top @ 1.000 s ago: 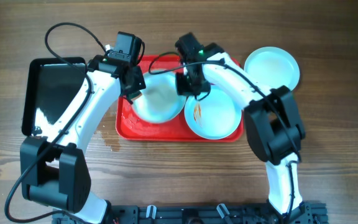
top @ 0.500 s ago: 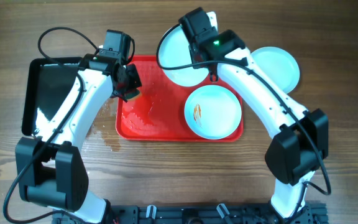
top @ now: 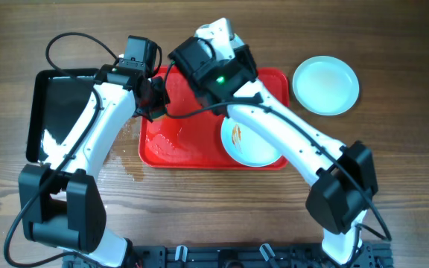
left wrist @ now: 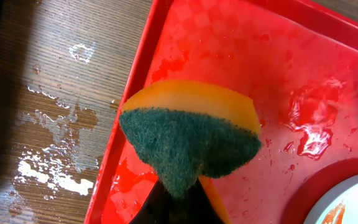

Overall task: Clean dirty plates on tray and stack at the side
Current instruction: 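Grasp the scrubbed plate rim with the right gripper, then carry the plate right and stack it on the side plate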

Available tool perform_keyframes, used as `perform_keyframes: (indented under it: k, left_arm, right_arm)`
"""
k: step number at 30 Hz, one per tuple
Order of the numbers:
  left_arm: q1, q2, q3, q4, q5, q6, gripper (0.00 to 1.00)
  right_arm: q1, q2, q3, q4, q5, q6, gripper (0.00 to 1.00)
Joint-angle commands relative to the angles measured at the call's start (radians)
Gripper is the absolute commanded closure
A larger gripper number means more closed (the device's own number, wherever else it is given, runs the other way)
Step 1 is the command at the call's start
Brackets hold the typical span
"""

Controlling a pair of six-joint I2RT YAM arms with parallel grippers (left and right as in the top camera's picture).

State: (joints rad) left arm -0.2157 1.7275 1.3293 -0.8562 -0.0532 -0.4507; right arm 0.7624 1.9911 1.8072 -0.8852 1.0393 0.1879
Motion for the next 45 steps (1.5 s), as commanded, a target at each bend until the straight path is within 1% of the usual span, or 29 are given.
perform_keyframes:
  k: [1, 5, 8, 14, 19, 22, 24, 26, 29, 30, 31, 35, 39, 42, 45]
  left_arm:
    - [0.005, -0.013, 0.016, 0.003, 0.012, 0.001, 0.96]
    - [0.005, -0.013, 0.016, 0.003, 0.011, 0.001, 0.96]
    - [0.005, -0.013, 0.016, 0.003, 0.011, 0.001, 0.96]
    - [0.005, -0.013, 0.016, 0.003, 0.011, 0.001, 0.96]
    - [0.005, -0.013, 0.016, 0.003, 0.011, 0.001, 0.96]
    - [0.005, -0.013, 0.016, 0.003, 0.011, 0.002, 0.96]
    - [0.005, -0.013, 0.016, 0.003, 0.011, 0.001, 0.96]
    - [0.005, -0.013, 0.016, 0.003, 0.011, 0.002, 0.96]
    - [0.005, -0.013, 0.016, 0.002, 0.011, 0.002, 0.96]
    - [0.005, -0.013, 0.016, 0.002, 0.011, 0.002, 0.96]
    - [0.005, -0.013, 0.016, 0.002, 0.011, 0.002, 0.96]
    - [0.005, -0.013, 0.014, 0.002, 0.011, 0.002, 0.96]
    - [0.005, -0.013, 0.012, 0.002, 0.011, 0.002, 0.96]
    - [0.005, -0.013, 0.011, 0.003, 0.011, 0.002, 0.96]
    - [0.005, -0.013, 0.011, 0.01, 0.011, 0.001, 0.96]
  right_arm:
    - [0.023, -0.012, 0.014, 0.008, 0.14, -0.003, 0.96]
    - [0.024, -0.012, 0.012, 0.008, 0.137, -0.001, 0.96]
    - [0.024, -0.012, 0.011, 0.006, 0.099, -0.002, 0.96]
    - [0.015, -0.01, 0.01, -0.022, -0.269, 0.009, 0.96]
    - [-0.019, -0.01, 0.01, -0.074, -0.318, 0.134, 0.96]
    - [-0.053, -0.01, 0.01, -0.116, -0.401, 0.153, 0.96]
    - [-0.092, -0.01, 0.01, -0.131, -0.493, 0.153, 0.96]
    - [-0.144, -0.011, 0.01, -0.132, -0.604, 0.153, 0.96]
    - [-0.263, -0.013, 0.01, -0.13, -0.847, 0.143, 0.96]
    - [-0.308, -0.013, 0.01, -0.128, -0.933, 0.122, 0.96]
    - [-0.38, -0.013, 0.01, -0.126, -1.06, 0.09, 0.96]
    - [-0.58, -0.013, 0.01, -0.139, -1.307, 0.051, 0.96]
    - [-0.763, -0.013, -0.018, -0.151, -1.431, 0.046, 0.96]
    - [-0.903, -0.013, -0.079, -0.134, -1.432, 0.048, 0.96]
    - [-1.006, -0.01, -0.143, -0.09, -1.433, 0.051, 0.96]
